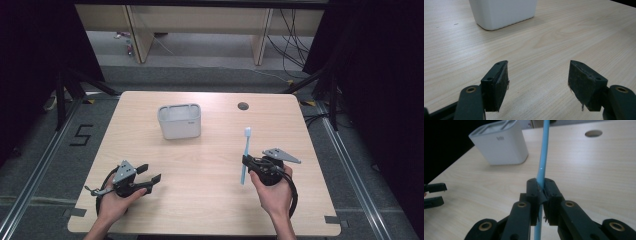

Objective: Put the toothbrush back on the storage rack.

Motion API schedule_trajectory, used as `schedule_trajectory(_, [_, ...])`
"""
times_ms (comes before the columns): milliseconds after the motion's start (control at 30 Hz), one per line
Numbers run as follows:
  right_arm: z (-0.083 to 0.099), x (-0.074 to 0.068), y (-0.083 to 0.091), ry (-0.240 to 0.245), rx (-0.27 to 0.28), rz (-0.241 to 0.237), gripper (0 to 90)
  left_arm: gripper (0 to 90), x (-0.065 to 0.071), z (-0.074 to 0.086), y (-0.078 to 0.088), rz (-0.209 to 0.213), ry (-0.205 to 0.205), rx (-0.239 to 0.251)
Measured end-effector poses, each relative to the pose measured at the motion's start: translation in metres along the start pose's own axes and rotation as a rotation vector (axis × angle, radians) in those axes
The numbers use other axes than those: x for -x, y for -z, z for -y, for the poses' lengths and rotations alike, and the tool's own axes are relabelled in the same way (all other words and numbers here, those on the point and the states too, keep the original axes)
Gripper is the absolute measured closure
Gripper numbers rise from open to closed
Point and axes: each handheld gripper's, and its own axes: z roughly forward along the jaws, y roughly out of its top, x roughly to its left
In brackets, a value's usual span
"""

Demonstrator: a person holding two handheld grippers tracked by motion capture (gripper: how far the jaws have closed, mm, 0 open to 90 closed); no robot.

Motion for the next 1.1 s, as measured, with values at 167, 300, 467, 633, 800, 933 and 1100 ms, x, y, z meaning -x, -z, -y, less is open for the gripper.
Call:
schedule_trajectory(167, [0.002, -0.001, 0.001, 0.001, 0.093, -0.023, 83.9, 32.3, 0.000, 0.000, 0.001, -0.005, 0.000, 0.000])
schedule_trajectory(300, [0.003, -0.003, 0.001, 0.025, 0.141, -0.036, 83.9, 32.6, 0.004, -0.003, 0.000, 0.016, -0.003, 0.020])
schedule_trajectory(467, [0.003, -0.007, 0.002, 0.056, 0.194, -0.037, 84.0, 32.5, 0.015, -0.015, -0.001, 0.043, -0.023, 0.044])
schedule_trajectory(633, [0.003, -0.011, 0.001, 0.064, 0.211, -0.053, 84.0, 32.4, 0.028, -0.026, -0.008, 0.089, -0.069, 0.036])
schedule_trajectory(800, [0.003, -0.016, 0.001, 0.070, 0.248, -0.058, 84.0, 32.3, 0.042, -0.037, -0.018, 0.144, -0.097, 0.053])
schedule_trajectory(933, [0.003, -0.021, 0.000, 0.066, 0.270, -0.057, 84.0, 32.1, 0.054, -0.048, -0.025, 0.179, -0.127, 0.051])
schedule_trajectory(1100, [0.002, -0.027, -0.003, 0.084, 0.302, -0.063, 84.0, 31.9, 0.066, -0.059, -0.035, 0.209, -0.152, 0.044])
